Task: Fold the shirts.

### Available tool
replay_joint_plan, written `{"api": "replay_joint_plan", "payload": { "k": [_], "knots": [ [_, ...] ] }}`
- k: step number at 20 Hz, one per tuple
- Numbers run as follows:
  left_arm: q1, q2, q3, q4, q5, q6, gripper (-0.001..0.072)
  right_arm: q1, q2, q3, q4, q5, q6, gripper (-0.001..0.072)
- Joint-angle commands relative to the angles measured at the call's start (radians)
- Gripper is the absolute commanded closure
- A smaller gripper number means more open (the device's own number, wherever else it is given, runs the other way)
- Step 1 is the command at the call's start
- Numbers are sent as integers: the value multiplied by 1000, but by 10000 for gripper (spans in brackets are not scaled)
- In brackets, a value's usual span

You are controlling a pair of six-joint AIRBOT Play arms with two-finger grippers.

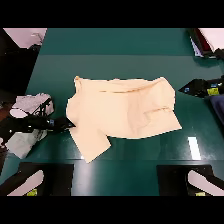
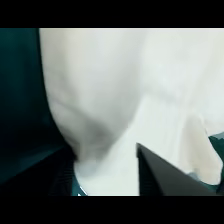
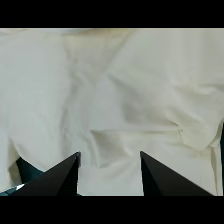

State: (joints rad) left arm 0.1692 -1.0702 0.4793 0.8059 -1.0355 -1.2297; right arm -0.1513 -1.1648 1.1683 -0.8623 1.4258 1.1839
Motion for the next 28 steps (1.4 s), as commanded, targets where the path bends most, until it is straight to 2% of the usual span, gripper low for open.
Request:
{"api": "replay_joint_plan", "payload": {
  "k": [1,2,6,9,13,18,23,24,26,28],
  "knots": [
    [-58,2,-12,-66,111,-15,585,-3,10,-6,-14,36,-8,279],
    [-57,2,-3,-77,110,-17,684,-3,10,-6,-41,57,-8,279],
    [-58,9,104,-45,32,-17,685,-54,58,-130,-196,70,-7,278],
    [-58,28,185,-42,1,8,685,-220,80,-307,-212,59,-7,279],
    [-58,28,222,-46,-3,8,684,-393,5,-459,-200,18,-53,279],
    [-58,28,222,-45,-4,8,684,-386,-125,-495,-106,-27,-90,280],
    [-58,28,222,-46,-6,8,684,-274,-175,-495,-106,-64,-90,286],
    [-58,28,222,-46,-7,8,684,-253,-169,-495,-107,-77,-90,375],
    [-58,28,222,-45,-8,8,684,-231,-142,-495,-108,-104,-90,503],
    [-58,28,222,-45,-14,8,685,-231,-95,-495,-106,-119,-93,696]
  ]
}}
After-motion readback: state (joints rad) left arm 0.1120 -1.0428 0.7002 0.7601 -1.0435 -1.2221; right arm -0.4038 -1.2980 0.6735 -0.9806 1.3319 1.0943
